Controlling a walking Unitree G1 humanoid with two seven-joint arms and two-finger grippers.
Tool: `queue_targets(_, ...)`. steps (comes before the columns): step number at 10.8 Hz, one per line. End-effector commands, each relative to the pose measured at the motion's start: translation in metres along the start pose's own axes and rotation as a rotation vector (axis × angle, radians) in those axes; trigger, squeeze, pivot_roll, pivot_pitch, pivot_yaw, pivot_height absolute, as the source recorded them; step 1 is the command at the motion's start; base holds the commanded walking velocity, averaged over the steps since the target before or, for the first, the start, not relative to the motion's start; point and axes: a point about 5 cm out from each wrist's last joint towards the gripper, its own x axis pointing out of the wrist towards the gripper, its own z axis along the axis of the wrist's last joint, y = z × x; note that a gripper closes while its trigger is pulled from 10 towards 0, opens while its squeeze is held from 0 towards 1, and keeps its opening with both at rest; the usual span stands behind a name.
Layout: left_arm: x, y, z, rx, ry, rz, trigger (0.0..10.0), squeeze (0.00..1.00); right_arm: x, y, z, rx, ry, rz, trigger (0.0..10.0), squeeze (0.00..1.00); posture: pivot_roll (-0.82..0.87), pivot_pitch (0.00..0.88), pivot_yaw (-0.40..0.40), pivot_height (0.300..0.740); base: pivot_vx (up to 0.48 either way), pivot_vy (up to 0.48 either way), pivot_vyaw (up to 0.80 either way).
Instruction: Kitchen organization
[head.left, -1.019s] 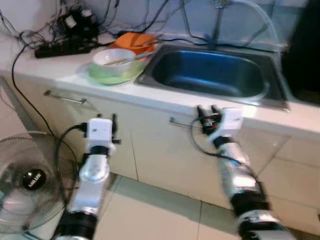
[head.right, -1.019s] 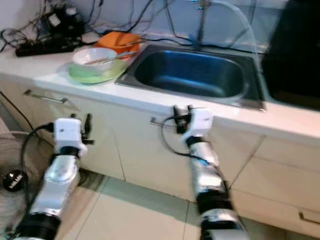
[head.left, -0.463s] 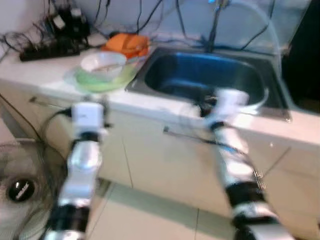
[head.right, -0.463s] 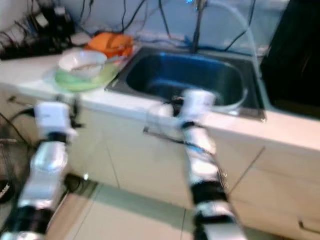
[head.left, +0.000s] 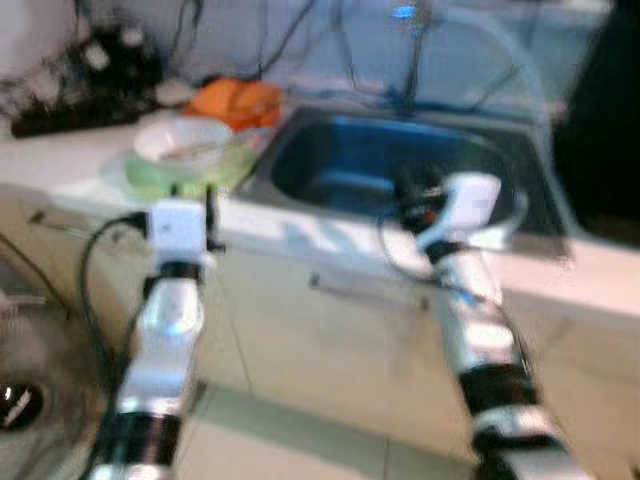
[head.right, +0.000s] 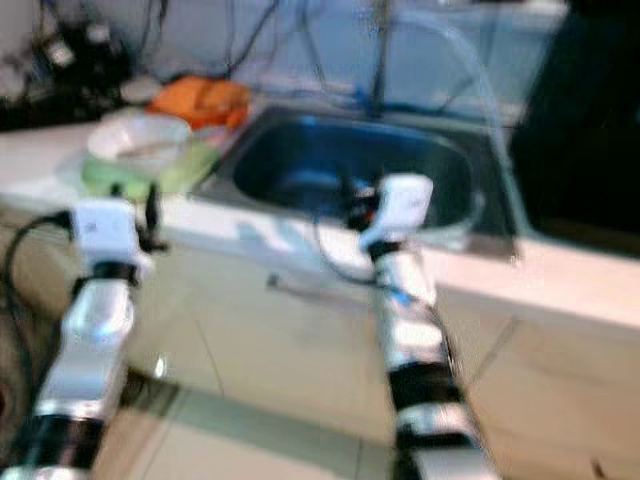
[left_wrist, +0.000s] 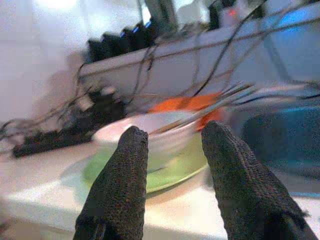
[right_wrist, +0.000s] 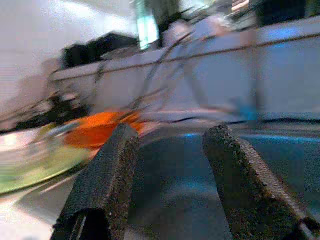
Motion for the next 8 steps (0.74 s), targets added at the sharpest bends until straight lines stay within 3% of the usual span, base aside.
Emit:
queue_targets(1, 0.0009, -0.0030, 0.0021, -0.001, -0.001, -0.006, 10.0, 0.00, 0.0000, -0.0074, 0.0031, -0.009, -0.001, -0.017, 10.0, 0.00, 0.15, 0.036, 0.016, 0.740, 0.368, 0.000, 0.00)
queue_targets(6, 0.0005, -0.0036, 0.0032, -0.004, 0.003, -0.008, 10.0, 0.00, -0.0006, -0.0048, 0.0034, -0.032, 0.004, -0.002, 10.0, 0.00, 0.15, 0.037, 0.016, 0.740, 0.368, 0.000, 0.00)
queue_targets(8, -0.0001, -0.0051, 0.0045, -0.026, -0.002, -0.015, 10.0, 0.00, -0.0014, -0.0064, 0.0012, -0.018, 0.016, -0.012, 10.0, 0.00, 0.15, 0.038, 0.017, 0.740, 0.291, 0.381, 0.00)
